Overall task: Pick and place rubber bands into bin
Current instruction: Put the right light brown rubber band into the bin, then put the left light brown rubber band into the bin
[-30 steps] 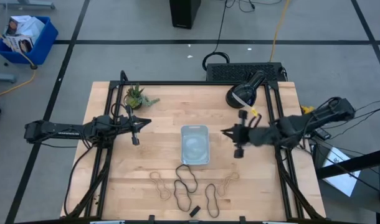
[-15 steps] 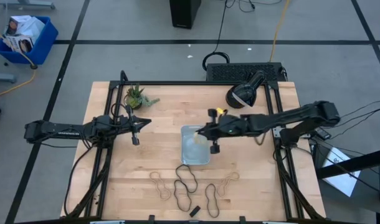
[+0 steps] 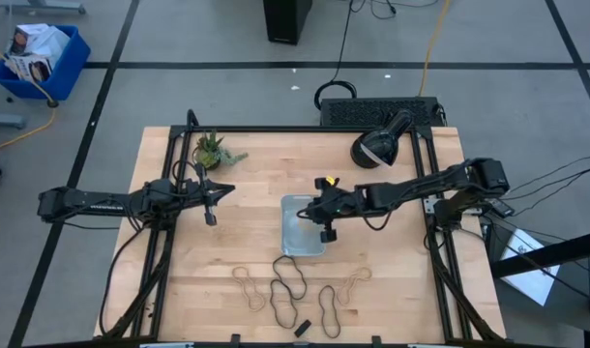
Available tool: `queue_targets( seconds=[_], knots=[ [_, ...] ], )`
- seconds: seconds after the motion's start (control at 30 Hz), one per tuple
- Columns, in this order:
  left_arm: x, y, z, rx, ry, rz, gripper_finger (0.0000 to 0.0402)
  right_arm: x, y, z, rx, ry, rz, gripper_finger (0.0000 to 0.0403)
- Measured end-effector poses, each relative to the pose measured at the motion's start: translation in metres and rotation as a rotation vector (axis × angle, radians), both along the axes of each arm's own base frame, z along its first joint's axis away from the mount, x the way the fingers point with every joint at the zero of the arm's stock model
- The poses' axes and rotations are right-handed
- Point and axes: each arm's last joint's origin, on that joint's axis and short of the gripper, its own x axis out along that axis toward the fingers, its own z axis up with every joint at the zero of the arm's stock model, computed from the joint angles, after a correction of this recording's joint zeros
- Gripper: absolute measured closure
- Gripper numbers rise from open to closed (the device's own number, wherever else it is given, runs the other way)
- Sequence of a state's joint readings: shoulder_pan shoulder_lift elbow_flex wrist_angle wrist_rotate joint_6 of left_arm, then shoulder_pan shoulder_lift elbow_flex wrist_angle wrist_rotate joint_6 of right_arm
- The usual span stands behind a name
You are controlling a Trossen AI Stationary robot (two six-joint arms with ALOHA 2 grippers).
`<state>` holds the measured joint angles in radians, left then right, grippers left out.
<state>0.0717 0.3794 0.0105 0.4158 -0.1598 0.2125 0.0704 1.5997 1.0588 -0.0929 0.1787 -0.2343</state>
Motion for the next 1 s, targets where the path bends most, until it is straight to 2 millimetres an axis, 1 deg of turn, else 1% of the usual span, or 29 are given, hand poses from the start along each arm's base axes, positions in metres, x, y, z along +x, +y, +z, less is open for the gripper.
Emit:
queue_targets(
  seconds=[0.13, 0.4, 0.5, 0.57, 0.63, 0.73, 0.8, 0.9, 0.93, 1.0],
  knots=[
    [0.000, 0.000, 0.000, 0.002, 0.001, 0.000, 0.0376, -0.001, 0.002, 0.000, 0.033, 0.001, 0.016, 0.0361],
    [0.000, 0.000, 0.000, 0.002, 0.000, 0.000, 0.0376, -0.002, 0.002, 0.003, 0.062, -0.007, 0.016, 0.0267],
    [0.000, 0.000, 0.000, 0.001, 0.000, 0.000, 0.0376, -0.003, 0.002, 0.006, 0.062, -0.012, 0.017, 0.0247],
    [0.000, 0.000, 0.000, 0.001, 0.000, 0.000, 0.0376, -0.007, 0.002, 0.011, 0.059, -0.020, 0.020, 0.0243],
    [0.000, 0.000, 0.000, 0.000, 0.000, 0.000, 0.0376, -0.013, 0.002, 0.022, 0.059, -0.048, 0.023, 0.0248],
    [0.000, 0.000, 0.000, -0.001, 0.000, 0.000, 0.0376, -0.026, 0.001, 0.035, 0.050, -0.132, 0.058, 0.0277],
    [0.000, 0.000, 0.000, -0.005, -0.001, 0.000, 0.0376, -0.041, -0.001, 0.038, 0.071, -0.179, 0.083, 0.0310],
    [0.000, 0.000, 0.000, -0.006, 0.000, -0.001, 0.0376, -0.064, -0.007, 0.043, 0.135, -0.283, 0.112, 0.0374],
    [0.000, 0.000, 0.000, -0.008, 0.000, -0.001, 0.0376, -0.073, -0.008, 0.043, 0.146, -0.305, 0.105, 0.0387],
    [0.000, 0.000, 0.000, -0.008, 0.001, -0.001, 0.0376, -0.090, -0.009, 0.043, 0.170, -0.351, 0.090, 0.0393]
  ],
)
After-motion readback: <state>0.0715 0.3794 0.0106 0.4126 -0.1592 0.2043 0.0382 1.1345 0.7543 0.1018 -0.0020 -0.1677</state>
